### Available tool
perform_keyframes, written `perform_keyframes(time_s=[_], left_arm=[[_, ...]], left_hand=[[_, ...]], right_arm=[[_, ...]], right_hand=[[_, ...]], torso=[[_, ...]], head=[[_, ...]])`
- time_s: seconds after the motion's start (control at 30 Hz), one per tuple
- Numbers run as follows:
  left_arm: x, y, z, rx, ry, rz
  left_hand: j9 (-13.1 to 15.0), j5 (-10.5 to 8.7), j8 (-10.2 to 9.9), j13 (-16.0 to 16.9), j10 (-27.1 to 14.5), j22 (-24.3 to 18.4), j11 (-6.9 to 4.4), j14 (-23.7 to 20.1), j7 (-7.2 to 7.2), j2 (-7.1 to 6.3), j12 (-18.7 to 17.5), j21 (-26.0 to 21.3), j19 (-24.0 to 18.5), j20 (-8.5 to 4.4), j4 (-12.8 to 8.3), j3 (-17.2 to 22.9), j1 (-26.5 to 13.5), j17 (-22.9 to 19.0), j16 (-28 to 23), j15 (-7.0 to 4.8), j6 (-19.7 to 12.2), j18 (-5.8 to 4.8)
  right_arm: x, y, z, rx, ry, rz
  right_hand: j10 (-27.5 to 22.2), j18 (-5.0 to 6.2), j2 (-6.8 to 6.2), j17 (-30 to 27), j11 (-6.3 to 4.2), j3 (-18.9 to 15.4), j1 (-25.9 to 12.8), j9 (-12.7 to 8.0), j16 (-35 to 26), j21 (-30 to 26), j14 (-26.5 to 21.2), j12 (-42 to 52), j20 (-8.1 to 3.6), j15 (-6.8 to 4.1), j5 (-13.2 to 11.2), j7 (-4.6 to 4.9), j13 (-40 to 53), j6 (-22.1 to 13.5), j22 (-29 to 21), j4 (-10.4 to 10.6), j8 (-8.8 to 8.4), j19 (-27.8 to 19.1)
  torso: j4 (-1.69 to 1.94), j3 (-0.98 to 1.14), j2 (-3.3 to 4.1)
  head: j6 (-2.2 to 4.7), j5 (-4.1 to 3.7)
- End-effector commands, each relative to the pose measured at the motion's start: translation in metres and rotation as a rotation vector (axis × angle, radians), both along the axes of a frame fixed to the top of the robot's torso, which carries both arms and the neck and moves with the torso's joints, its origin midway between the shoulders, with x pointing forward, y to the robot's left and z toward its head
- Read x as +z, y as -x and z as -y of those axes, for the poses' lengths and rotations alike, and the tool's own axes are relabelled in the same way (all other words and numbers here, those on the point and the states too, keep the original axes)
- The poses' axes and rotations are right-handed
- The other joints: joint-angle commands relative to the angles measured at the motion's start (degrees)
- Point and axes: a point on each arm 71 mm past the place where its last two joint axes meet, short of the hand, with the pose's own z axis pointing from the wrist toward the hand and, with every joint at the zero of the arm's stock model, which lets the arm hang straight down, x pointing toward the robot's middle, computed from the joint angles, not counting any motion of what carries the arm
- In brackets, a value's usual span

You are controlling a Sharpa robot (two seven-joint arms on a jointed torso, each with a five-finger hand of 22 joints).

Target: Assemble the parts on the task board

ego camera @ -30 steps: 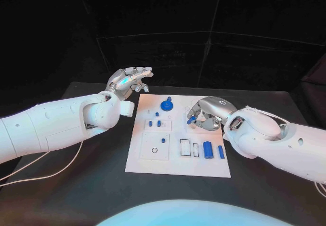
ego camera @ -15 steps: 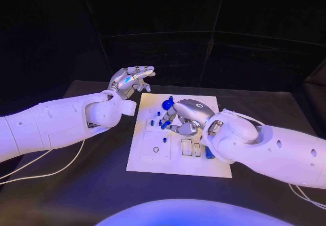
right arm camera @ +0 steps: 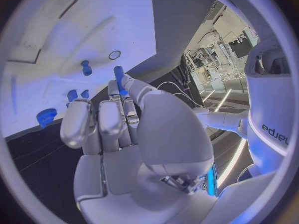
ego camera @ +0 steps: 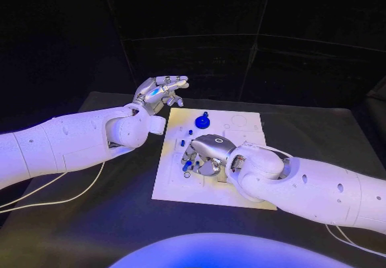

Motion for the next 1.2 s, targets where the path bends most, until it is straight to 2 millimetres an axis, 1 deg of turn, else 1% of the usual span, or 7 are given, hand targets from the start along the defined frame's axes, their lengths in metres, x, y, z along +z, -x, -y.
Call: perform_keyframes(time_s=[0.03,0.17,0.4,0.83,1.2], left_arm=[[0.002,0.0,0.002,-0.012,0.01,0.006],[0.002,0.0,0.002,-0.012,0.01,0.006],[0.001,0.0,0.002,-0.013,0.01,0.006],[0.001,-0.001,0.002,-0.013,0.01,0.005],[0.001,-0.001,0.002,-0.014,0.01,0.005]], left_hand=[[-0.1,0.02,0.2,-0.1,-0.1,-0.1,0.18,-0.3,0.23,0.13,0.3,-0.3,-0.3,0.14,0.0,-0.2,0.5,-0.1,-0.4,0.01,0.1,0.36],[-0.1,0.02,0.2,-0.1,-0.1,-0.1,0.18,-0.3,0.23,0.13,0.3,-0.3,-0.3,0.14,0.0,-0.2,0.5,-0.1,-0.4,0.01,0.1,0.36],[-0.1,0.02,0.2,-0.1,-0.1,-0.1,0.18,-0.3,0.23,0.13,0.3,-0.3,-0.3,0.14,0.0,-0.2,0.5,-0.1,-0.4,0.01,0.1,0.36],[-0.1,0.02,0.2,-0.1,-0.1,-0.1,0.18,-0.3,0.23,0.13,0.3,-0.3,-0.3,0.14,0.0,-0.2,0.5,-0.1,-0.4,0.01,0.1,0.36],[-0.1,0.02,0.2,-0.1,-0.1,-0.1,0.18,-0.3,0.23,0.13,0.3,-0.3,-0.3,0.14,0.0,-0.2,0.5,-0.1,-0.4,0.01,0.1,0.36]], right_arm=[[-0.004,0.002,-0.003,0.037,0.065,0.004],[-0.007,0.002,-0.003,0.038,0.083,0.004],[-0.009,0.002,-0.003,0.04,0.101,0.006],[-0.011,0.002,-0.006,0.038,0.138,0.019],[-0.019,0.005,-0.011,0.044,0.177,0.036]], right_hand=[[0.9,-0.33,-0.32,-0.1,-0.49,0.5,-0.2,0.0,0.0,-0.1,1.0,-0.2,0.17,-0.16,0.1,0.45,0.0,0.1,-0.1,0.0,-0.33,-0.1],[0.9,-0.33,-0.32,-0.1,-0.49,0.5,-0.2,0.0,0.0,-0.1,1.0,-0.2,0.17,-0.16,0.1,0.45,0.0,0.1,-0.1,0.0,-0.33,-0.1],[0.8,-0.34,-0.34,-0.1,-0.48,0.5,-0.3,0.0,0.0,0.0,1.0,-0.3,0.19,-0.14,0.2,0.46,0.0,0.1,0.0,0.0,-0.36,-0.1],[0.9,-0.35,-0.35,-0.1,-0.46,0.5,-0.4,0.0,0.0,0.0,1.0,-0.3,0.2,-0.13,0.2,0.48,0.0,0.1,0.0,0.0,-0.37,-0.1],[0.8,-0.31,-0.49,-0.5,-0.41,0.5,-0.8,0.0,-0.2,-0.1,0.9,-0.5,0.27,-0.07,0.1,0.52,0.0,0.1,-0.2,0.1,-0.49,-0.2]], torso=[[-0.06,0.05,-0.04],[-0.09,0.06,-0.05],[-0.11,0.11,-0.04],[-0.08,0.04,-0.01],[-0.06,0.04,-0.06]], head=[[-0.11,0.08],[-0.24,0.26],[-0.36,0.35],[-0.49,0.27],[-0.57,0.33]])
